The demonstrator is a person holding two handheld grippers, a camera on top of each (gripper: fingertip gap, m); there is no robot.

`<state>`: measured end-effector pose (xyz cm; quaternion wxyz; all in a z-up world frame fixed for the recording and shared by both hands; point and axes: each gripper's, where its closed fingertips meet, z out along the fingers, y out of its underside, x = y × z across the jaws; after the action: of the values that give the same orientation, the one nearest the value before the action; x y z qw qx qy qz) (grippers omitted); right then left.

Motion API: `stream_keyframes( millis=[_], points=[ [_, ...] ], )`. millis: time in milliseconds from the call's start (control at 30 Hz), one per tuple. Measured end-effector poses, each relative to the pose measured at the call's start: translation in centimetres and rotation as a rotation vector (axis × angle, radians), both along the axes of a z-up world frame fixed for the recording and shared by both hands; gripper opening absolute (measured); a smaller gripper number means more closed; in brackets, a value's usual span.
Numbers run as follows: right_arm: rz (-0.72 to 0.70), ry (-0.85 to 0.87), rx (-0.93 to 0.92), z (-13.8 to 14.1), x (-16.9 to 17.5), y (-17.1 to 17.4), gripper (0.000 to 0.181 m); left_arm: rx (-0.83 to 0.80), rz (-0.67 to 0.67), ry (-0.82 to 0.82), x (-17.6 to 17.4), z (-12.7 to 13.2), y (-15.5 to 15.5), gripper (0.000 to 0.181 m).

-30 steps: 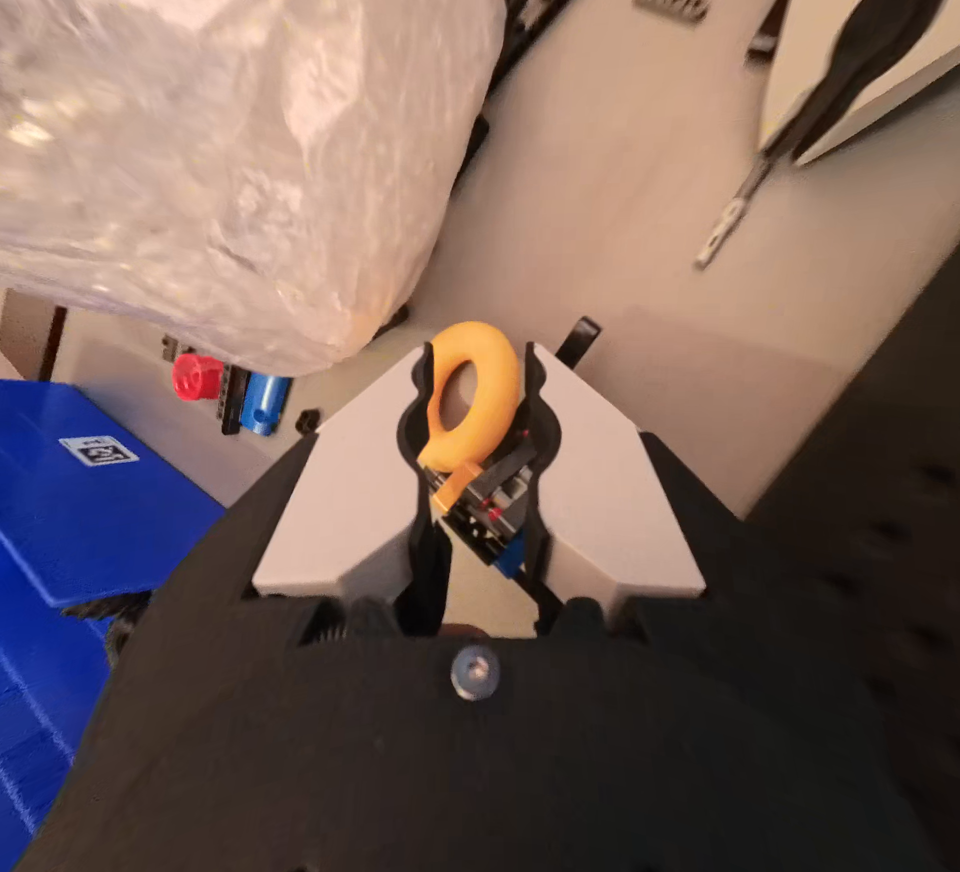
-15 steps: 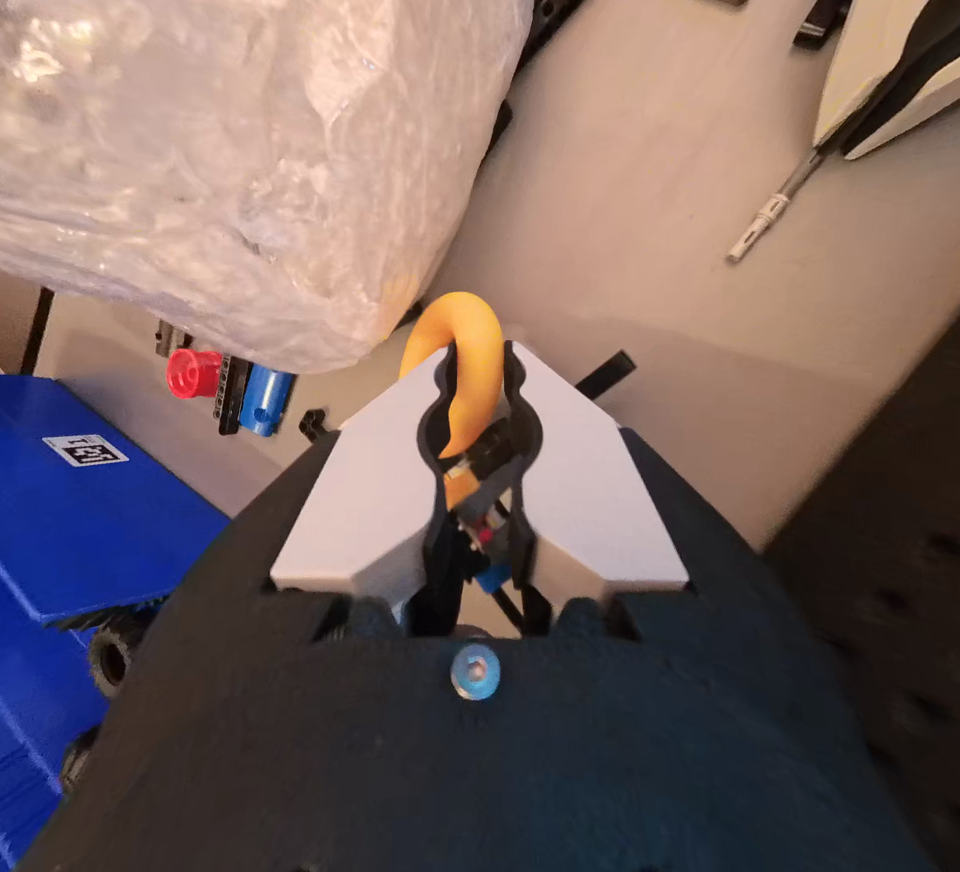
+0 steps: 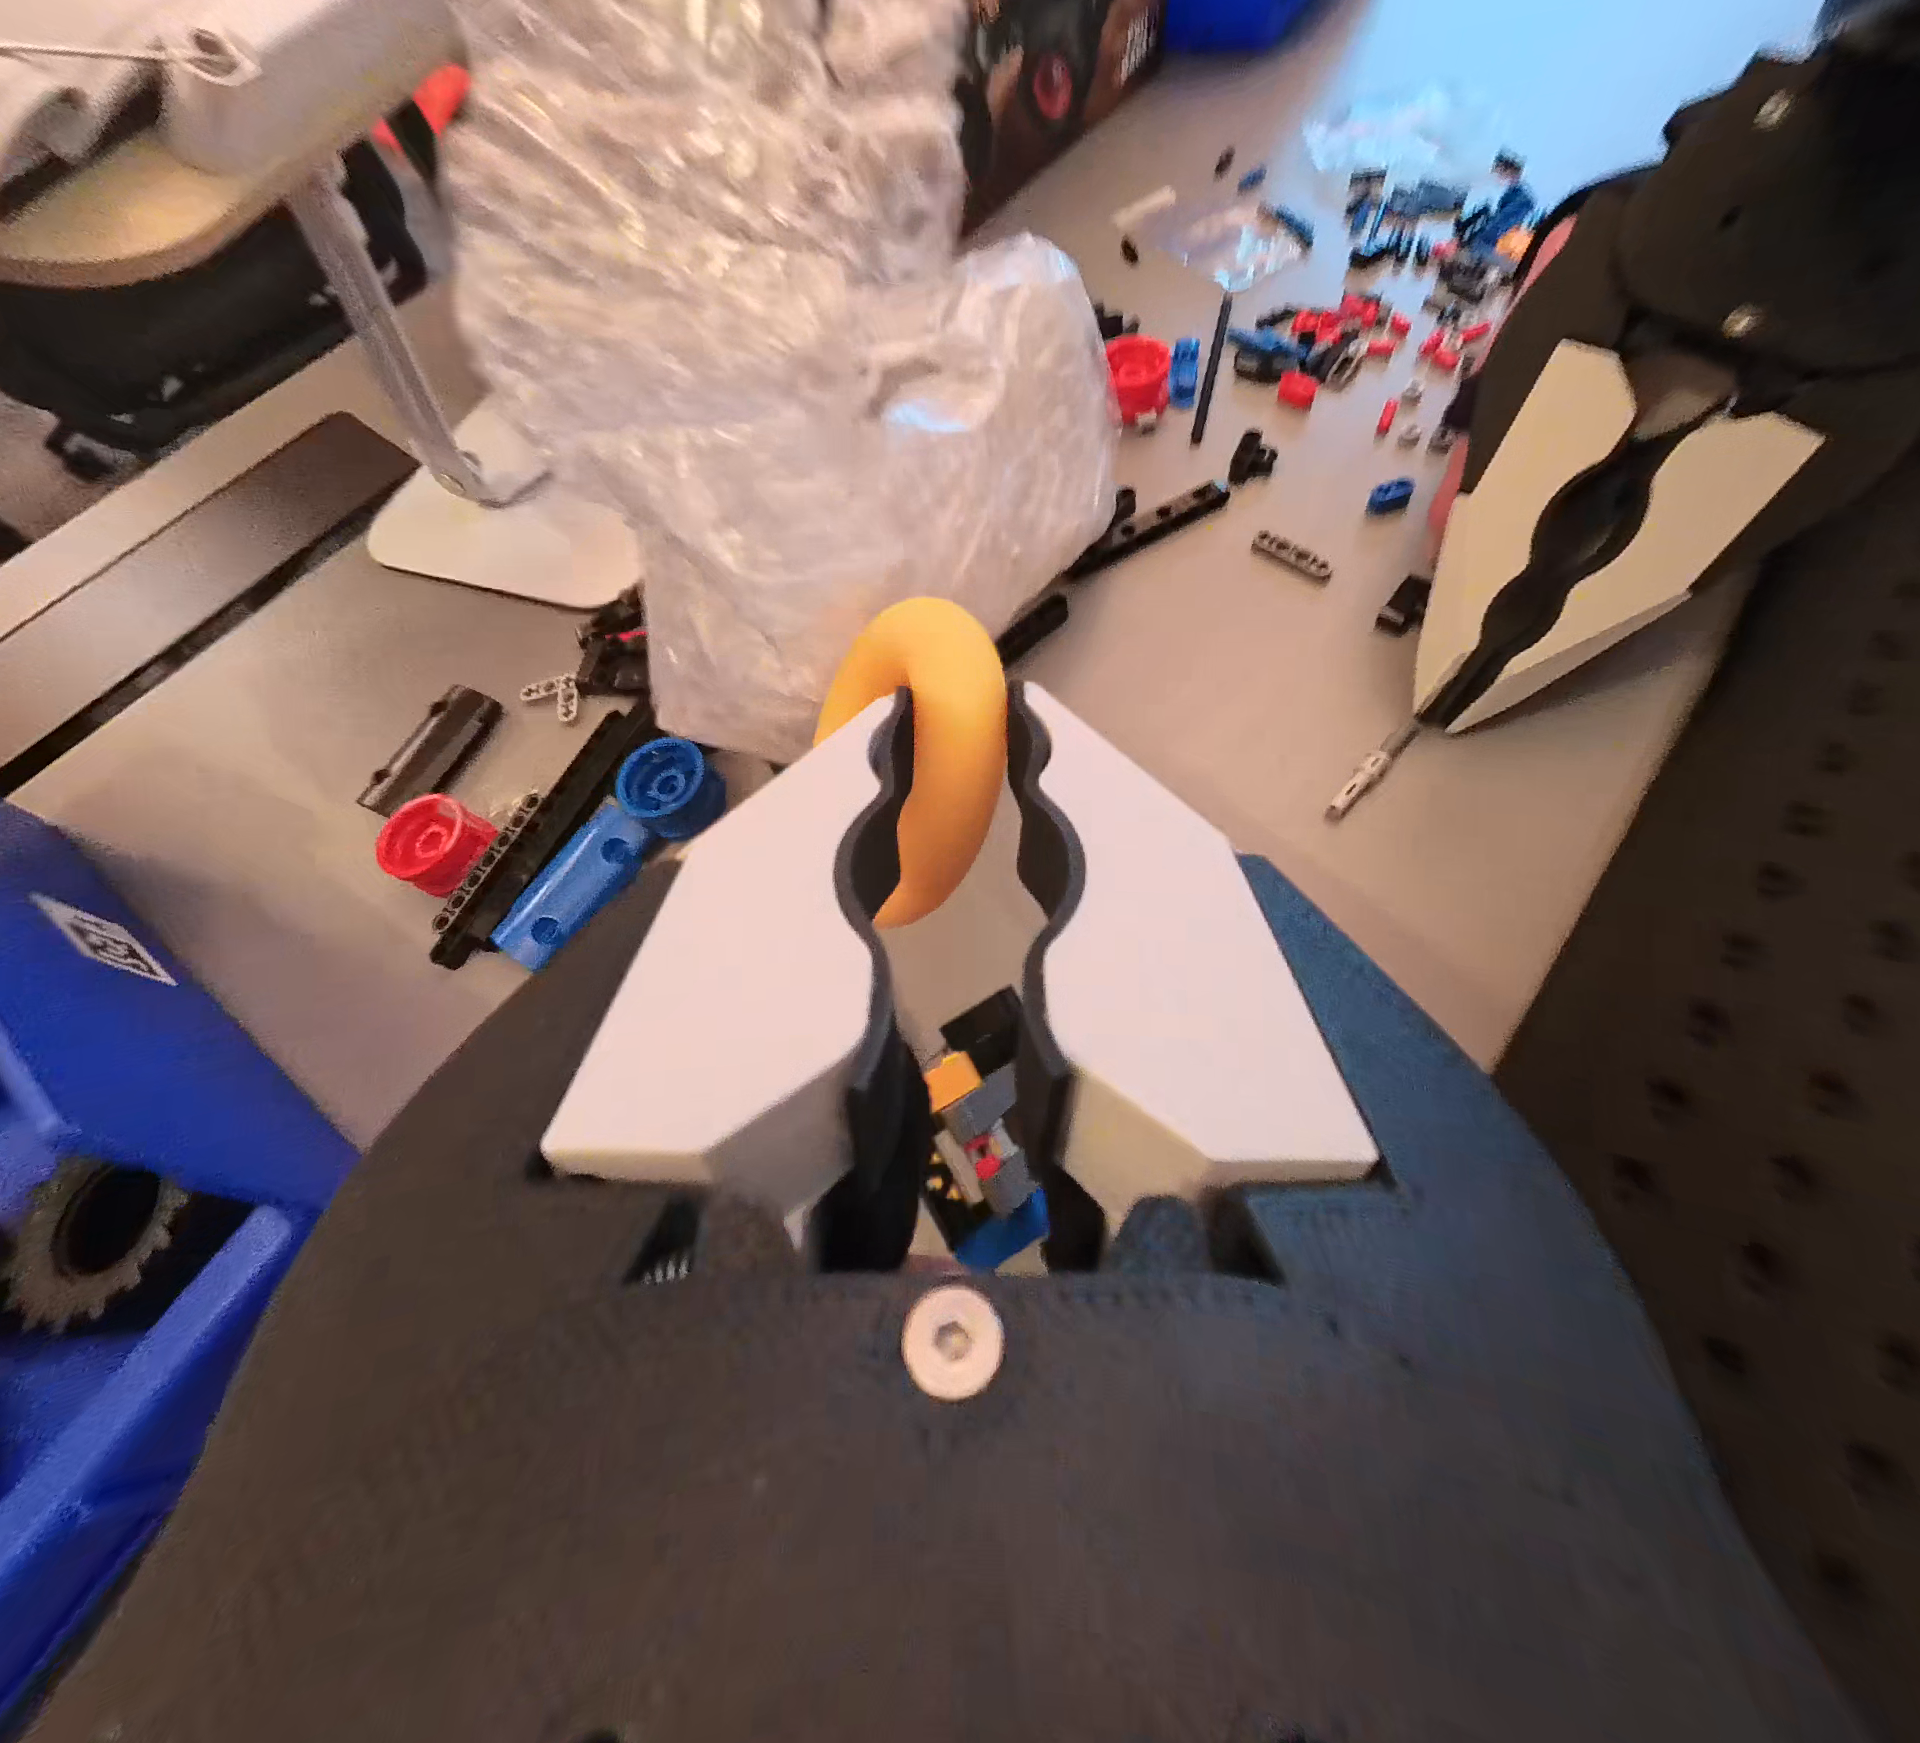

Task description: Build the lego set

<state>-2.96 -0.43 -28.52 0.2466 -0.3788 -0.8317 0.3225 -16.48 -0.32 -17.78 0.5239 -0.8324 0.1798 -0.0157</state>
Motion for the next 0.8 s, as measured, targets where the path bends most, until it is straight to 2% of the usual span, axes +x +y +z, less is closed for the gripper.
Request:
stream_keyframes(
  millis=[200,333,433,567,667,800],
  points=[
    [0.003,-0.001,-0.005,0.0,0.2,0.1,0.002,0.094,-0.005,-0.030,-1.9,3.4,-2.2,0.015],
    [0.009,0.001,-0.005,0.0,0.4,0.0,0.001,0.104,0.082,0.036,-5.5,6.0,-4.5,0.015],
    [0.014,0.003,-0.004,0.0,0.4,0.0,0.001,0.076,0.207,0.150,-10.4,8.2,-7.4,0.015],
    [0.015,0.003,-0.007,0.0,0.5,0.0,0.002,-0.002,0.422,0.285,-19.3,10.5,-12.6,0.015],
    [0.013,0.004,-0.008,0.1,0.6,0.0,0.002,-0.115,0.575,0.356,-26.7,9.8,-17.4,0.015],
    [0.007,0.001,-0.022,0.1,0.5,0.1,0.002,-0.309,0.760,0.387,-35.0,6.2,-24.2,0.015]
  ],
)
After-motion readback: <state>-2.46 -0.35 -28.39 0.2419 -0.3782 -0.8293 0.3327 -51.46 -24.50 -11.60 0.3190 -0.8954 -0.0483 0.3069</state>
